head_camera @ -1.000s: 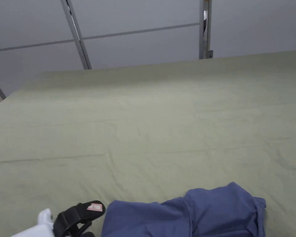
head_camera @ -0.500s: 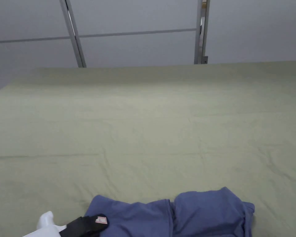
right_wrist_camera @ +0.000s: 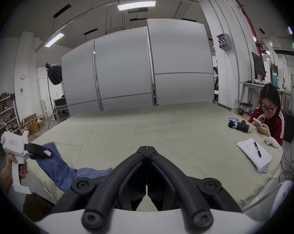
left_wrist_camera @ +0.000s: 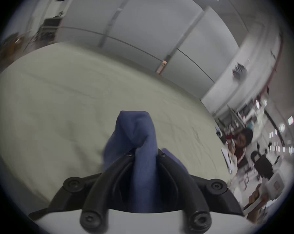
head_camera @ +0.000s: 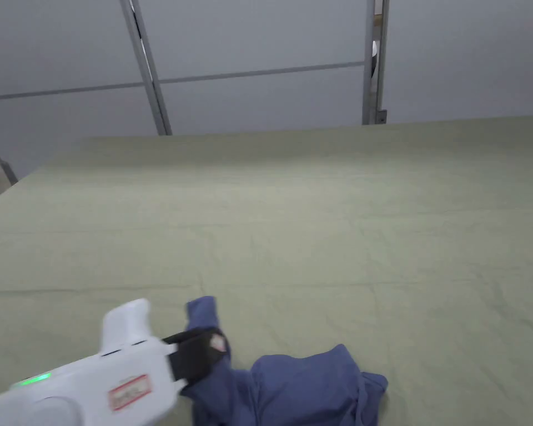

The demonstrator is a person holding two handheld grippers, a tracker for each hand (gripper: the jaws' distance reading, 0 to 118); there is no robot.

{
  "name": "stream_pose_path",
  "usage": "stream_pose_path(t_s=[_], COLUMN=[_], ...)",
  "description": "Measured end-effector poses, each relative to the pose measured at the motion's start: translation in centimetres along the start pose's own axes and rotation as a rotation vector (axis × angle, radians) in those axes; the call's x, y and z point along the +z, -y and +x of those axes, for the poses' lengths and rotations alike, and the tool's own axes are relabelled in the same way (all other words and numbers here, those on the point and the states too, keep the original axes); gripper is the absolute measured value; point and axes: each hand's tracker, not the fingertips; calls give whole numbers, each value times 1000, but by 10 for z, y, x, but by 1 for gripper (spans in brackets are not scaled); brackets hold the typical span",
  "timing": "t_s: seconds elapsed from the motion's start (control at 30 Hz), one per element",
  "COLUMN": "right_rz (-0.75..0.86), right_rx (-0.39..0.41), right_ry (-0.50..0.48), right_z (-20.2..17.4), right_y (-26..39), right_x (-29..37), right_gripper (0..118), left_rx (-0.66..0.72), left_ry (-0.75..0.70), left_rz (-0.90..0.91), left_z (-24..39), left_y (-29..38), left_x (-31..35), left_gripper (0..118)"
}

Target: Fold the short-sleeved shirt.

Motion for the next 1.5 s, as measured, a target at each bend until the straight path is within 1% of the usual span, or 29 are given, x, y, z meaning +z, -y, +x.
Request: stream_pose_path(t_s=[0.07, 0.13, 0.17, 0.2, 0.23, 0.27, 0.33, 0.37, 0.4, 0.43, 0.53, 0.57, 0.6, 0.63, 0.67, 0.7, 0.83, 0.87, 0.9, 0.93, 0.97, 1.03, 1.07, 1.13, 1.23, 1.37, 1.43, 1.47, 1.5], right_rz=[10, 15, 19, 19, 17, 15, 14, 14, 13, 11, 1, -1, -4, -7, -10, -13, -28, -35, -43, -53, -61, -80, -88, -82, -109, -349, -560, -674, -841], right_rx=[-4, -4, -2, 0, 1, 0, -1, -2, -3, -8, -31, -37, -40, -46, -50, -54, -63, -57, -48, -37, -28, -12, -12, -33, -16, -74, -26, 17, 82], right_ry=[13, 27, 39, 48, 58, 65, 84, 94, 101, 105, 110, 110, 109, 105, 98, 92, 55, 47, 43, 36, 27, 0, -28, -100, -204, -345, -353, -326, -295], right_z=[3, 8, 11, 14, 17, 21, 27, 30, 32, 35, 41, 41, 40, 39, 38, 36, 25, 22, 20, 18, 17, 14, 14, 7, -12, -44, -62, -68, -76], right_y=[-1, -2, -3, -3, -3, -3, -2, -1, -1, 0, 4, 6, 8, 9, 10, 11, 15, 16, 17, 18, 19, 20, 21, 19, 18, 38, 64, 89, 109], right_x=[5, 10, 12, 14, 16, 17, 19, 21, 21, 20, 16, 15, 13, 11, 8, 6, 1, 1, 0, 0, 0, -3, -5, -12, -36, -106, -149, -173, -192], right_gripper=[2, 2, 2, 2, 2, 2, 2, 2, 2, 2, 2, 2, 2, 2, 2, 2, 2, 2, 2, 2, 2, 2, 2, 2, 2, 2, 2, 2, 2], left_rx=[-91, -135, -161, -153, -142, -114, -7, 57, 71, 55, -106, -174, -219, -254, -270, -270, -245, -228, -218, -212, -167, -117, -78, -58, -10, 115, 185, 225, 254], left_ry=[47, 47, 81, 113, 165, 253, 435, 526, 553, 537, 325, 232, 142, 74, 33, 16, 159, 175, 122, 85, 188, 146, 169, 174, 208, 256, 262, 254, 239], left_rz=[-69, -129, -156, -171, -196, -234, -329, -350, -361, -328, -74, 20, 63, 74, 68, 35, -218, -332, -410, -459, -337, -351, -327, -248, -141, 0, 37, 43, 42], left_z=[28, 58, 66, 75, 83, 90, 94, 94, 93, 89, 80, 76, 75, 72, 70, 70, 76, 76, 75, 71, 71, 73, 70, 59, 37, 0, -22, -34, -40], left_y=[9, 27, 36, 44, 53, 60, 67, 69, 69, 60, 39, 30, 26, 24, 25, 28, 73, 89, 104, 118, 121, 105, 99, 81, 62, 46, 46, 47, 51], left_x=[-35, -65, -82, -93, -104, -112, -112, -108, -104, -97, -62, -48, -43, -42, -46, -52, -99, -117, -131, -138, -136, -130, -125, -96, -62, -11, 3, 8, 10], left_gripper=[16, 18, 27, 53, 85, 85, 96, 93, 93, 93, 91, 84, 72, 48, 14, 11, 11, 10, 6, 5, 5, 6, 7, 7, 7, 7, 7, 7, 7])
